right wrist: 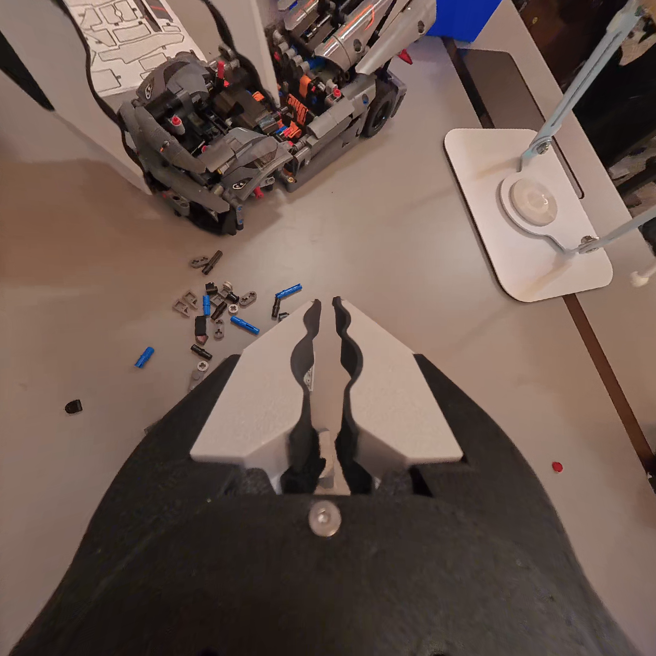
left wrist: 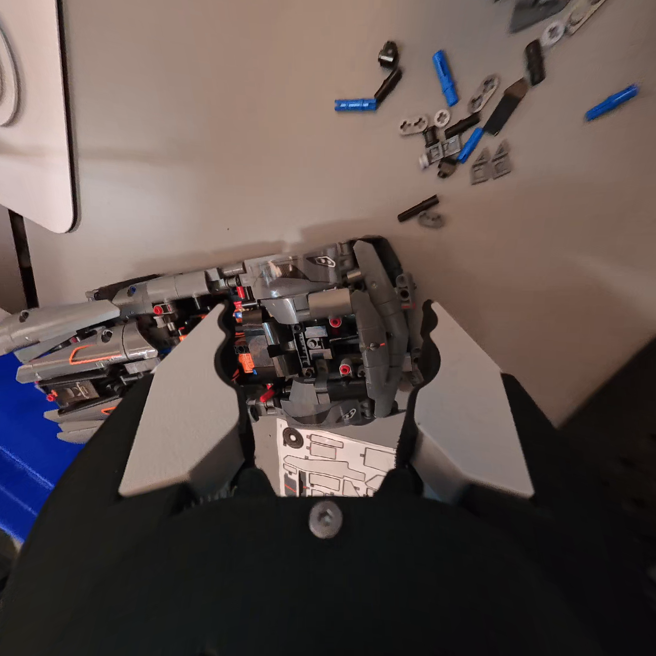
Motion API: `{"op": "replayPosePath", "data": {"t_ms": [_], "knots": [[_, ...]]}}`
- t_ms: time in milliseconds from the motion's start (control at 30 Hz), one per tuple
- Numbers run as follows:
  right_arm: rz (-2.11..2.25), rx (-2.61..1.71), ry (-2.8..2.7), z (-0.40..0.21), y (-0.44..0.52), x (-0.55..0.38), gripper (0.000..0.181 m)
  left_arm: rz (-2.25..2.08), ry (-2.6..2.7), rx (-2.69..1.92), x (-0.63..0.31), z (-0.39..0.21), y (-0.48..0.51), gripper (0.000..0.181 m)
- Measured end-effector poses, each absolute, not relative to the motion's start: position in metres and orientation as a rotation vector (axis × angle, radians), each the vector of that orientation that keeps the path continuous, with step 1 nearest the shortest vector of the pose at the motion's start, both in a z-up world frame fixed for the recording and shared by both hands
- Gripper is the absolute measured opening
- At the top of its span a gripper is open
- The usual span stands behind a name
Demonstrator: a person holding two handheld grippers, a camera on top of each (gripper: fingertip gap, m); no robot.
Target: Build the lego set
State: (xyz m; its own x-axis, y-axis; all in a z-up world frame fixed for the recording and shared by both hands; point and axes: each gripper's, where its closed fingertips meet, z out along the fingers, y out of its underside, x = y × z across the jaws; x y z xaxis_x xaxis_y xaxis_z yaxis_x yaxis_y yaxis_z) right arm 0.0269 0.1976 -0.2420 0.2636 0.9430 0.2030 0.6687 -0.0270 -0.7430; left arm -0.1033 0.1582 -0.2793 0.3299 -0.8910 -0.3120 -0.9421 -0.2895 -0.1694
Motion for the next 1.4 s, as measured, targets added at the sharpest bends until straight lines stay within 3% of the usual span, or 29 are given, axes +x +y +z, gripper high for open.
{"op": "replayPosePath", "data": {"t_ms": [433, 800, 1400], "knots": [[0.527, -1.809, -1.423, -0.229, 0.194, 0.03, 0.007, 0.401, 1.549, -2.365, -0.13, -0.305, 0.151, 0.093], [0.552, -1.808, -1.476, -0.239, 0.183, 0.022, 0.005, 0.305, 1.521, -2.308, -0.134, -0.302, 0.149, 0.083], [0.604, -1.781, -1.512, -0.241, 0.175, 0.015, 0.006, 0.198, 1.407, -2.325, -0.154, -0.282, 0.132, 0.087]]}}
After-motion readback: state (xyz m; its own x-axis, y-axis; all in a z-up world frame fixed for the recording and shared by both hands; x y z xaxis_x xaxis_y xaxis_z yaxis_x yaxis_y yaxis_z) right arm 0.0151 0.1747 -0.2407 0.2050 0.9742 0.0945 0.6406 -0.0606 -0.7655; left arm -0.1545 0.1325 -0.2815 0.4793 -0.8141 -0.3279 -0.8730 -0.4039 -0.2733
